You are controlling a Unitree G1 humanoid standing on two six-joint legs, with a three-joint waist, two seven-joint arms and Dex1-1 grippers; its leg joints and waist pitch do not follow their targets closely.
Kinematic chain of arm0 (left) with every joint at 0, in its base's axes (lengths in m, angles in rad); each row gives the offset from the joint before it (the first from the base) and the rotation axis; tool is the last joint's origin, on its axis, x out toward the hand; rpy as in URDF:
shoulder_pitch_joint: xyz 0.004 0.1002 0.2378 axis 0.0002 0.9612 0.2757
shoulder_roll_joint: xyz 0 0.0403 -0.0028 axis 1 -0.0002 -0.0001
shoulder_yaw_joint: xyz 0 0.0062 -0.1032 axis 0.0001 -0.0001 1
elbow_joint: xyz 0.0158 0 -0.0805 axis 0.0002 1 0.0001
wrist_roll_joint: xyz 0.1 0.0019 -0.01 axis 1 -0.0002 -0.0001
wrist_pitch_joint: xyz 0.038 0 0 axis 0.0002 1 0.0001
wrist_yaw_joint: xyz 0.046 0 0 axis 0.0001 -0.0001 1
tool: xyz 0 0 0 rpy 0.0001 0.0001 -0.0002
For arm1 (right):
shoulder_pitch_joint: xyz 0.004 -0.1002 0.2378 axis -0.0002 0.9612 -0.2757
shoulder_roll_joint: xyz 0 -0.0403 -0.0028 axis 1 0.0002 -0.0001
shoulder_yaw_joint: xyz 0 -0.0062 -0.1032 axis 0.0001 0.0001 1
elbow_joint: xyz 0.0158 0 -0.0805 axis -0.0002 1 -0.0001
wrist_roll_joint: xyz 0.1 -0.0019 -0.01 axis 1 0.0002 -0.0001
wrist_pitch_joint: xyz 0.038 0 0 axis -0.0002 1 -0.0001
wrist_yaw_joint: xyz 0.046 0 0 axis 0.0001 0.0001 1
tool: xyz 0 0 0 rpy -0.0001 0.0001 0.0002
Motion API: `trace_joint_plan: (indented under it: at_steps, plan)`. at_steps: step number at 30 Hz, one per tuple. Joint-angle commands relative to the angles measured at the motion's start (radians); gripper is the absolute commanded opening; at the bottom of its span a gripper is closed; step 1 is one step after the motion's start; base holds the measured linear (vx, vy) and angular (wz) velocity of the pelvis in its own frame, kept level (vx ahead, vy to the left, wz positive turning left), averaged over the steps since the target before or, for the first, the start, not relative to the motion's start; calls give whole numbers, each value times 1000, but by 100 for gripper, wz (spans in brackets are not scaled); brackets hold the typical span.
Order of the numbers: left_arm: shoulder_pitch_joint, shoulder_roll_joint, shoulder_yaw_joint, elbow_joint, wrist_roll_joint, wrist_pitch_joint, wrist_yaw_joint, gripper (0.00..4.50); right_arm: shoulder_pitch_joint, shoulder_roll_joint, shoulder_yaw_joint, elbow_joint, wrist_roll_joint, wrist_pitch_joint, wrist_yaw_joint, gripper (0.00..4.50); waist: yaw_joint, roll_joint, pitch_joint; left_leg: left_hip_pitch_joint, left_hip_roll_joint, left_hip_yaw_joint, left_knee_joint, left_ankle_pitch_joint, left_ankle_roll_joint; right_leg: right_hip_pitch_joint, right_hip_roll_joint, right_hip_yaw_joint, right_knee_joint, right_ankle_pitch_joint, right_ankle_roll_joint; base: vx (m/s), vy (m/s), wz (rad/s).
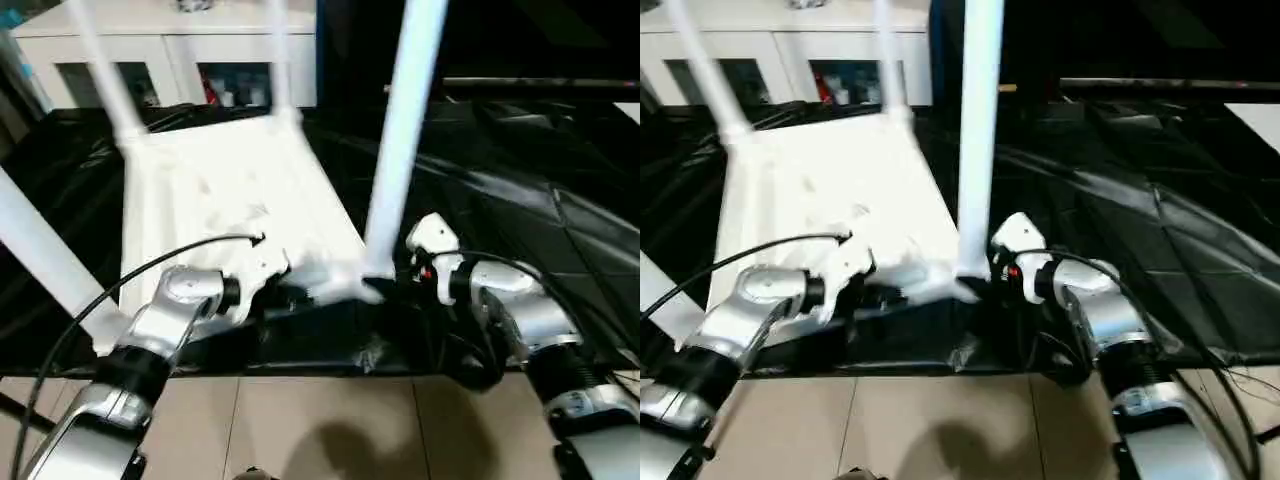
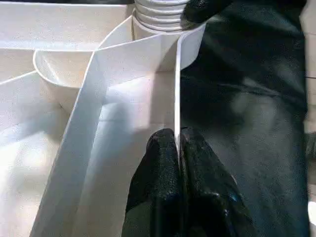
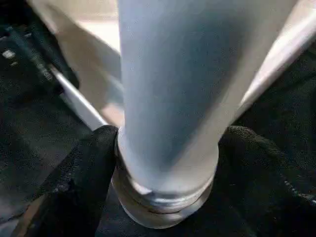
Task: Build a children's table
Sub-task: Rotate leg to tighten
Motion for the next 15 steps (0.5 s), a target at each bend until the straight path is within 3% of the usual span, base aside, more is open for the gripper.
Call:
trace_joint_plan:
  at_steps: [1,4,6,10,15]
  plan:
    - [5,-9,9,-35,-65,-4,-32,0,11,-12,11,-27,12,12,35,361,0,-21,-68,18,43,-19,-64,-187,70,45,-62,44,-72,-167,-240,0,0,0]
    - [13,-4,13,-53,-70,11,-45,0,8,0,18,-11,4,9,49,326,-1,-23,-67,17,44,-21,-66,-194,61,45,-65,44,-74,-199,-230,0,0,0]
    - [16,-3,13,-60,-72,16,-47,0,0,10,14,3,7,11,47,326,-2,-25,-66,18,43,-21,-66,-192,59,44,-64,44,-76,-210,-225,0,0,0]
    - [27,-2,19,-82,-70,36,-52,0,-9,17,14,13,17,19,60,283,-2,-25,-67,18,43,-21,-66,-179,62,44,-63,44,-73,-189,-226,0,0,0]
    - [30,-4,26,-88,-77,48,-45,0,-10,33,-10,27,33,31,55,273,-3,-24,-67,17,43,-20,-65,-177,63,44,-62,44,-73,-187,-228,0,0,0]
